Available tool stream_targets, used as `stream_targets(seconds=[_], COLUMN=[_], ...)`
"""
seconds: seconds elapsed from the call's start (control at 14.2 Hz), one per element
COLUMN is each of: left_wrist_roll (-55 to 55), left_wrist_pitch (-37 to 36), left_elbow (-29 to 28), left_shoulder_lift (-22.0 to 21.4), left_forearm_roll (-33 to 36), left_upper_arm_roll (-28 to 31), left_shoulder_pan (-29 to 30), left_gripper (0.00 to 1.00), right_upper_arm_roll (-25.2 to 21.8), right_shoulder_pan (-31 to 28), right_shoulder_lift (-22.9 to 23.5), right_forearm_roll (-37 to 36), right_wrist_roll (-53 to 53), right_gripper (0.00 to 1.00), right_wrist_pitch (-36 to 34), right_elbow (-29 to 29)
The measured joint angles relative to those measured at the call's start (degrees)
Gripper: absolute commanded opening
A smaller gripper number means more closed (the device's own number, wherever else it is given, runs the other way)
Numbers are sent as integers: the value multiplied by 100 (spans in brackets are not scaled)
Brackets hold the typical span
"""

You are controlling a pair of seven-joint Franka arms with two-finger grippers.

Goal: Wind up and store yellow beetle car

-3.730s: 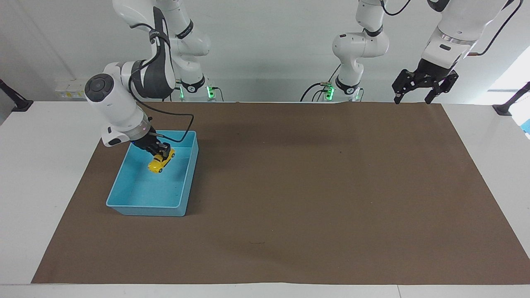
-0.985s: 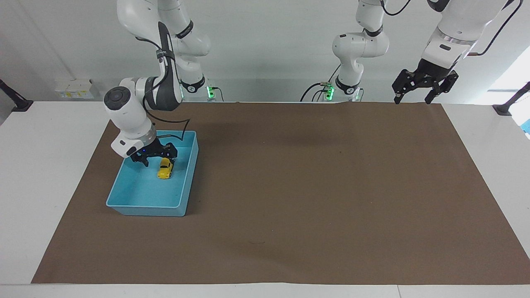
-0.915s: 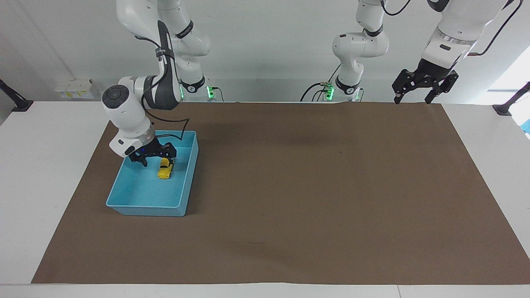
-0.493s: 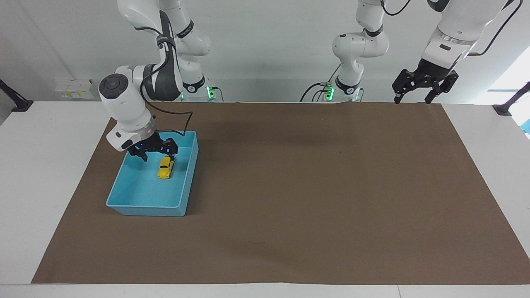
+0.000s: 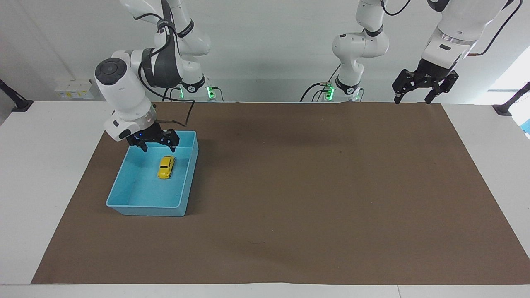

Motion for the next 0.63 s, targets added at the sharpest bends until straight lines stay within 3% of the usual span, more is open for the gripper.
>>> stream_targets(seconds=[0.63], left_wrist_roll=[0], left_wrist_pitch=[0], left_elbow=[0], left_shoulder_lift=[0], left_forearm_roll=[0], left_upper_arm_roll=[0], left_shoulder_pan=[0], left_gripper=[100], right_upper_arm_roll=[-7], right_shoulder_pan=[-30], right_shoulder_lift=[-645], right_forearm_roll=[100], right_wrist_roll=[8], right_gripper=[100], right_wrist_pitch=[-996], right_elbow=[369])
